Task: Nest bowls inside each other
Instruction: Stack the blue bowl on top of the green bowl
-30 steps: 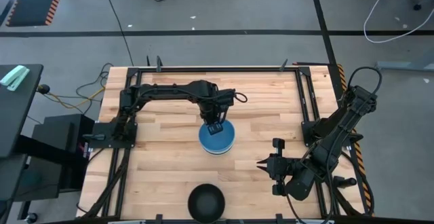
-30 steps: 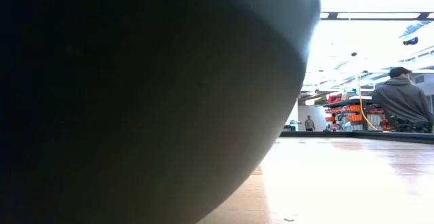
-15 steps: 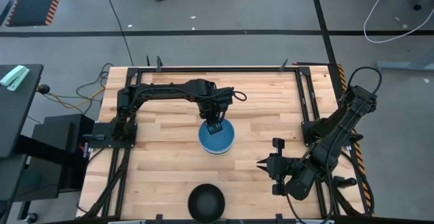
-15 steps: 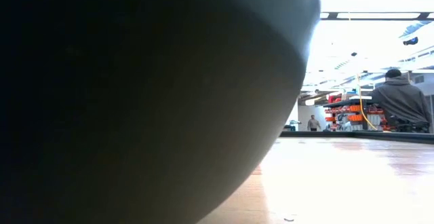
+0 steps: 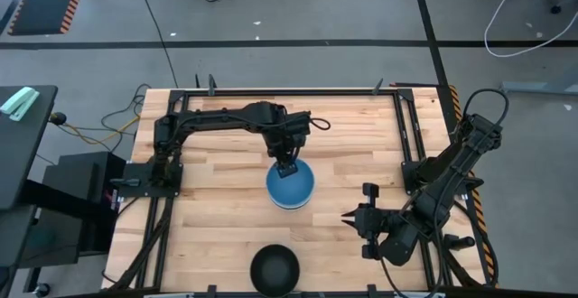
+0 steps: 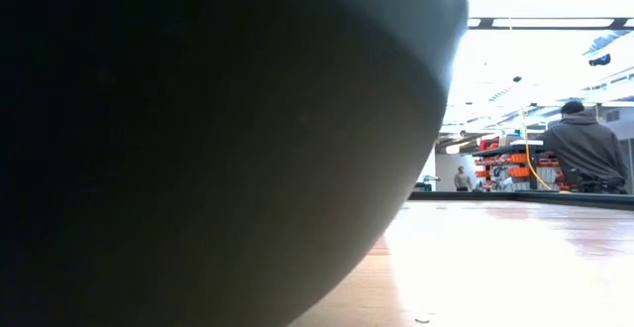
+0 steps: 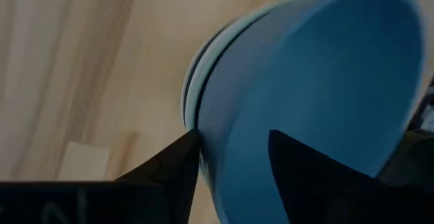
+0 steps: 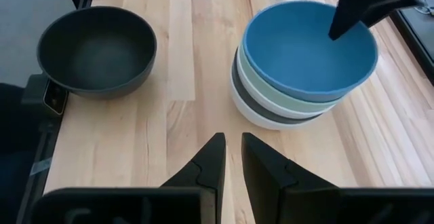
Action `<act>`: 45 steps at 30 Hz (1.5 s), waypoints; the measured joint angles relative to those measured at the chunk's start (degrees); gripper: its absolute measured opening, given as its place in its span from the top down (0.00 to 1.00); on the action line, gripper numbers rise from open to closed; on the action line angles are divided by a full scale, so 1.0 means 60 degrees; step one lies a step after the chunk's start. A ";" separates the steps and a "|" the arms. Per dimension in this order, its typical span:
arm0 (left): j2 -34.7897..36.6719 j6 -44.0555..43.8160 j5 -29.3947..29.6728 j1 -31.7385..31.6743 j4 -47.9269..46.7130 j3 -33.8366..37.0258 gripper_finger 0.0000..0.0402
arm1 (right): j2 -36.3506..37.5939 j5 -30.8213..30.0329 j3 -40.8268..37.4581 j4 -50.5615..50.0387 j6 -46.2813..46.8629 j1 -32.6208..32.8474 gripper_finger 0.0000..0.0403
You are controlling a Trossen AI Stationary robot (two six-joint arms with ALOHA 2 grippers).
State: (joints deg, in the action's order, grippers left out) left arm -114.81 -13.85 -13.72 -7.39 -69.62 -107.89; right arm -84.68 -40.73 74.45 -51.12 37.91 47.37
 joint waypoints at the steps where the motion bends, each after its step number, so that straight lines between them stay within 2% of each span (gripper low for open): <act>1: 0.0004 0.0006 -0.0003 0.0027 0.0003 -0.0155 0.54 | 0.0000 0.0000 0.0000 0.0005 0.0003 -0.0023 0.86; 9: 0.0030 0.0025 0.0139 0.0218 0.0000 -0.1185 0.55 | -0.0004 0.0004 -0.0004 -0.0002 -0.0011 -0.0176 0.86; 14: 0.0015 0.0019 0.0717 0.0213 -0.0159 -0.1201 0.55 | -0.0004 0.0007 -0.0004 -0.0002 -0.0004 -0.0196 0.86; 32: 0.0099 0.0455 0.1510 -0.0216 -0.0029 -0.1024 0.60 | -0.0004 0.0007 -0.0004 0.0002 -0.0007 -0.0207 0.86; 39: 0.0099 0.0346 0.1541 -0.0303 0.0002 -0.1024 0.69 | -0.0004 0.0010 -0.0004 -0.0002 -0.0073 -0.0207 0.86; 45: 0.0199 0.0171 0.1522 -0.0189 -0.0034 -0.1028 0.88 | -0.0004 0.0010 -0.0006 -0.0003 -0.0087 -0.0207 0.86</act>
State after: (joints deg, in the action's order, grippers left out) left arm -113.61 -12.82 -4.58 -8.52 -69.82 -114.06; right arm -84.71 -40.67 74.42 -51.14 37.39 46.13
